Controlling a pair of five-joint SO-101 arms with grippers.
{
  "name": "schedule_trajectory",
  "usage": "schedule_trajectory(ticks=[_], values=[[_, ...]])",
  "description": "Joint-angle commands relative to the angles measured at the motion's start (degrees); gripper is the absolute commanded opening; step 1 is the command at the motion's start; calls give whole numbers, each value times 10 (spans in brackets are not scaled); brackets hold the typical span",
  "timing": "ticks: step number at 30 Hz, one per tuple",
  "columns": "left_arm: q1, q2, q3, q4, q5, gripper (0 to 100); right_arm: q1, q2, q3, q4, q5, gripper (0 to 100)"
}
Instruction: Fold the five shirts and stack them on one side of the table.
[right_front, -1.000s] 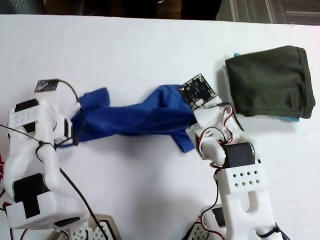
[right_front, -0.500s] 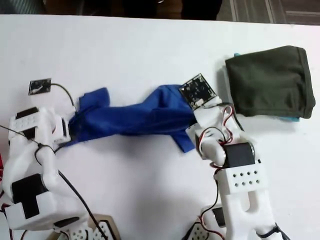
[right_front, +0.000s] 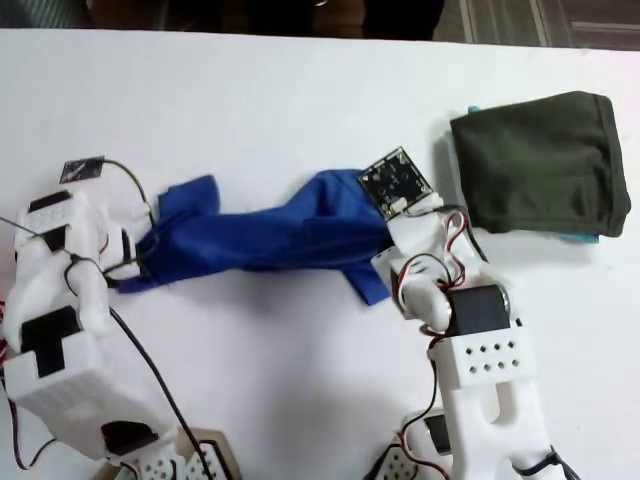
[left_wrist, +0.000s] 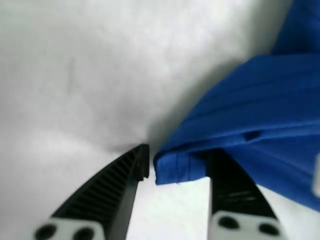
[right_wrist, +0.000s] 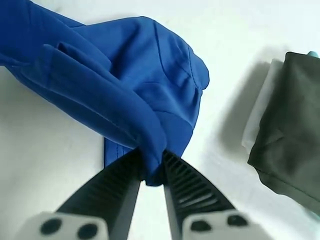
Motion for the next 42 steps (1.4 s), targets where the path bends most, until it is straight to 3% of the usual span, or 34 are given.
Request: schedule_trajectory(ticks=[1,3,8,11,14,21,24,36,39,42], values=[[0,5,-3,13,-4,108,7,-22,-2,0,0,18],[0,5,-3,14,-3,11,7,-22,-2,0,0,18],[15,4,-7,25,-2,27,7,-18,-1,0,-1,18],[31,4,-45,74,0,26,7,-20,8,-4,-24,18],[43,4,-125,150,0,26,7,-21,4,-19,-64,18],[47,4,-432,368,1,26,71,0,-144,-50,-64,18],[43,-4,-505,375,1,26,99,45,-231,-36,-64,18],[83,-282,-440,375,30,26,80,152,-615,119,-64,18],[84,-335,-418,373,30,26,60,157,-641,161,-64,18],[80,-338,-373,365,28,26,24,157,-573,179,-70,18]])
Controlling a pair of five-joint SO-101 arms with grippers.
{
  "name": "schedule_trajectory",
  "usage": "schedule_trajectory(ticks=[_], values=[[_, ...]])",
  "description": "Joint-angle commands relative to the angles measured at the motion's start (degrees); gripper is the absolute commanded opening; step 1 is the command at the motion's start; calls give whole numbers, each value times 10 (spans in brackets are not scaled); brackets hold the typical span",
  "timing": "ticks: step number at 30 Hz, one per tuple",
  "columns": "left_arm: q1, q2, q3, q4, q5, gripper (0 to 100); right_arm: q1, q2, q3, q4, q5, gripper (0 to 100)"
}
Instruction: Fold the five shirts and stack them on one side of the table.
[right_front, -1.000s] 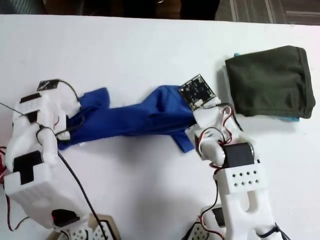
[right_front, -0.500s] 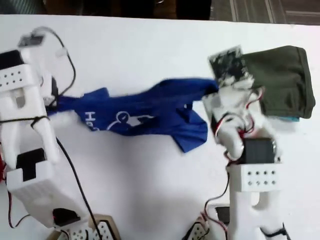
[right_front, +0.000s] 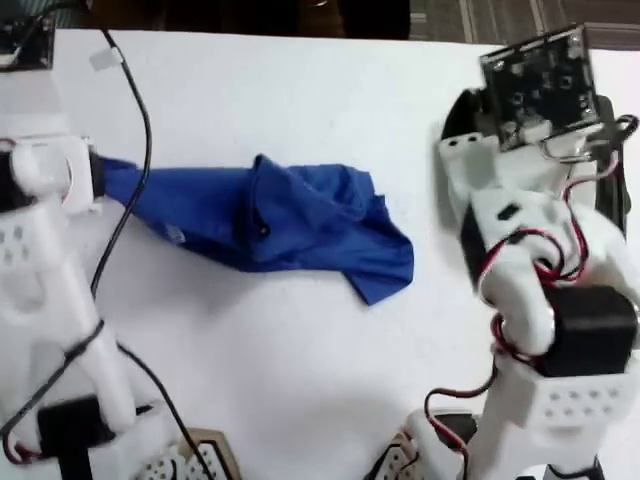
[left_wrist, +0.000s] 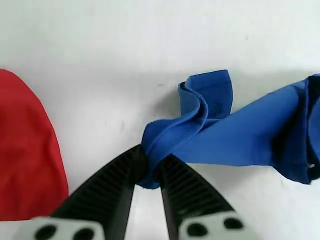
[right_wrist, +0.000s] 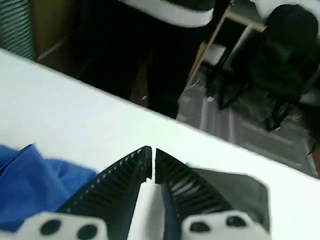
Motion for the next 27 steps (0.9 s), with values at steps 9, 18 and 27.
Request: schedule_trajectory(ticks=[9,18,27], values=[[-55,14,286,-167,-1,26,-121,123,254,-142,-56,122],[-66,25,401,-247,-1,26,-250,429,17,-132,-98,155],[-98,25,400,-247,-1,26,-296,684,-251,-64,-98,156]])
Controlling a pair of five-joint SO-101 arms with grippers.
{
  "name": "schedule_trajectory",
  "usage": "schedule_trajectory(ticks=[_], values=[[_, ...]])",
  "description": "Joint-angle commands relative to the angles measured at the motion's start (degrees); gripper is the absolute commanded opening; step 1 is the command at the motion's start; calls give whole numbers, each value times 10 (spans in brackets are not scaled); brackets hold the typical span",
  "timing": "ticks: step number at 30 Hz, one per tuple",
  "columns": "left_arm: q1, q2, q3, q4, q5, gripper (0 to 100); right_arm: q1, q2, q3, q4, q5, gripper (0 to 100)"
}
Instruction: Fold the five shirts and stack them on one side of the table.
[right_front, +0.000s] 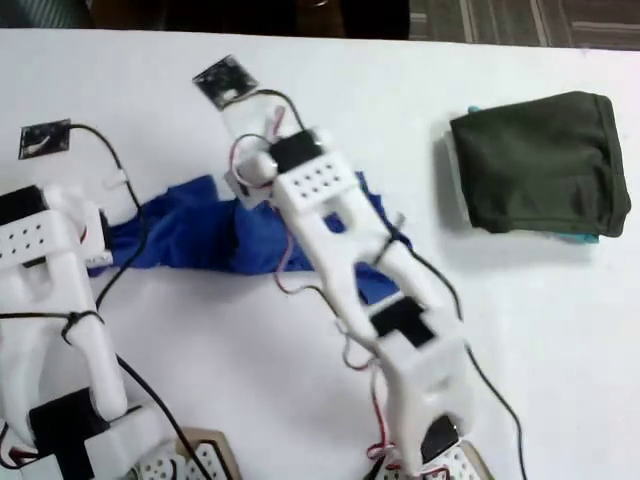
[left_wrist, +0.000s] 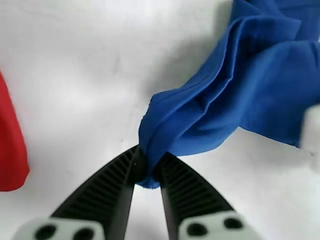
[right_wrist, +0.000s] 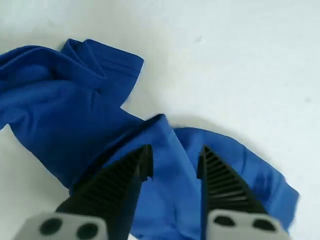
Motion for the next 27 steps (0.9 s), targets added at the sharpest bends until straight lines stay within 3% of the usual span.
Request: schedule_trajectory(ticks=[1,14,20,24,27], values=[[-16,-4,-1,-11,0,26,-17,70,-133,42,-4,156],[-16,-4,1,-27,0,26,-22,284,-426,214,1,221],[-15,-4,1,-27,0,26,-22,320,-456,247,0,176],[-15,-4,1,-27,0,26,-15,316,-465,245,-4,18],[-15,-4,1,-27,0,26,-7,305,-499,255,-4,23]])
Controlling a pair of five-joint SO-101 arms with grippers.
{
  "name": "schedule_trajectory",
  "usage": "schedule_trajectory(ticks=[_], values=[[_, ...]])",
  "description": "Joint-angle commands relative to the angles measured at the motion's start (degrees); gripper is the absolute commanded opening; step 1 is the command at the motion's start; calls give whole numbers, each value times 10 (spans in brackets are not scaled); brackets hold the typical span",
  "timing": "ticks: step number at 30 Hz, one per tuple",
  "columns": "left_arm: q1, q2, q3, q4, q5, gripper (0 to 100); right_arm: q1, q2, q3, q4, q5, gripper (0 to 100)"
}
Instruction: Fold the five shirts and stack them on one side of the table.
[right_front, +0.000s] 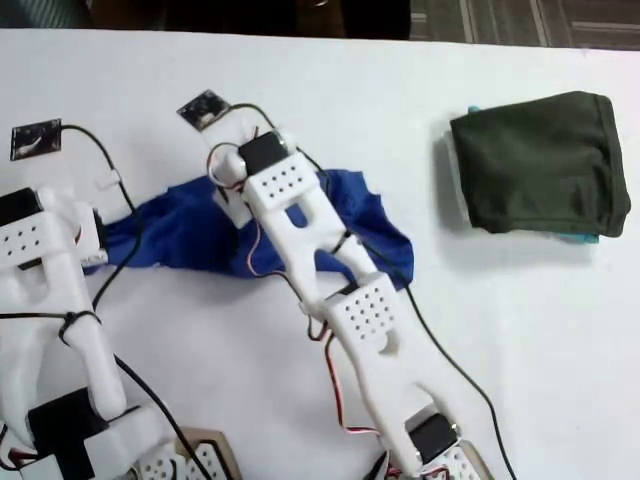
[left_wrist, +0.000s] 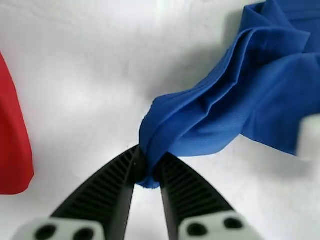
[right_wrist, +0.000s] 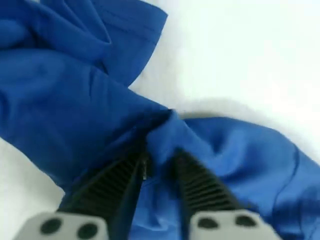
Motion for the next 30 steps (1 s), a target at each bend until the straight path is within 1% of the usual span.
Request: schedule_trajectory(ticks=[1,7,16,19,23,26,30], values=[[-5,-4,-3,-7,0,26,12,-26,-60,15,-4,13],[-4,-4,-3,-7,1,26,29,-62,-164,69,-2,18],[4,-9,-15,-2,3,26,91,-161,-166,69,0,18],[16,-10,-52,31,4,26,114,-220,-165,69,4,18],[39,-10,-154,98,4,26,145,-305,-153,70,34,18],[63,-10,-252,163,4,26,170,-378,-87,70,46,18],[106,-10,-375,242,4,26,186,-487,14,69,46,18]])
